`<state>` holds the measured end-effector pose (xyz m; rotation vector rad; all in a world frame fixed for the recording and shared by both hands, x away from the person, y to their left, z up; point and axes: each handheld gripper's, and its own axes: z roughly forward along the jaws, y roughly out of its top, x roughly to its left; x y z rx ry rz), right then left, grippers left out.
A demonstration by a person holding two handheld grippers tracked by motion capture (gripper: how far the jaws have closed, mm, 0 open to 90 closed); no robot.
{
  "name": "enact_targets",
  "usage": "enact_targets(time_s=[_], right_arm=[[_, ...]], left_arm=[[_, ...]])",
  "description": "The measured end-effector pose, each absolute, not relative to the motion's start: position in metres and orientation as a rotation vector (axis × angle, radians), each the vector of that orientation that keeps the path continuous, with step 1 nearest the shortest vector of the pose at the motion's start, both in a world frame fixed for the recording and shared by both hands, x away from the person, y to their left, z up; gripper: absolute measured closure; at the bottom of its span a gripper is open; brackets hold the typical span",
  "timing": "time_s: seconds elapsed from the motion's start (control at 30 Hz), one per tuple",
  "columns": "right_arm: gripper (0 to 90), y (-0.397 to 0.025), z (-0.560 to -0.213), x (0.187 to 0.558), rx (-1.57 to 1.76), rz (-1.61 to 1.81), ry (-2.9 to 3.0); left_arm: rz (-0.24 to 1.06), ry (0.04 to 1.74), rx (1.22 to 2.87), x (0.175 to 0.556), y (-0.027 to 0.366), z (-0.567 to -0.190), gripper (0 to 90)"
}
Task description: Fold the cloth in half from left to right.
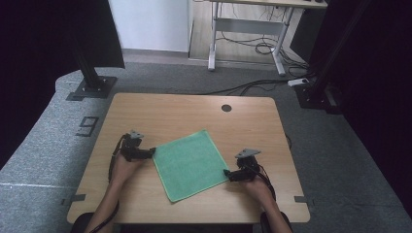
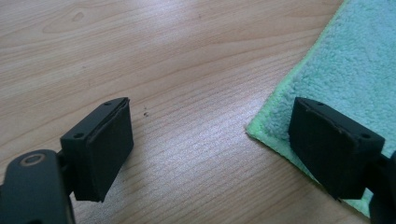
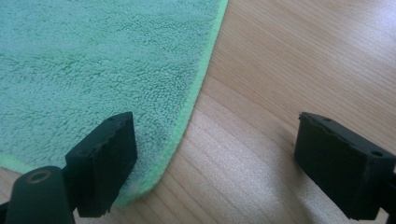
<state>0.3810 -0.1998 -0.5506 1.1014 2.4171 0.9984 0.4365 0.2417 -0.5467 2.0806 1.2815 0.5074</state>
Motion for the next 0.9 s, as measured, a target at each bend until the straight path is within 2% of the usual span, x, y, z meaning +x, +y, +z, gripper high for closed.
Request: enact_targets(time_s=[0.5,0.9], right_arm=[[14.7,-0.196,-0.542,0.379,1.067,1.0,2.43],[14.7,-0.172,-0.531,0.376,1.016,1.086,2.481]], left_arm=[[0.505,1.295,2.074,0.436,0.242,-0.547,14.1],[0.472,1.301,2.019,0.442,0.244,-0.541,14.8]])
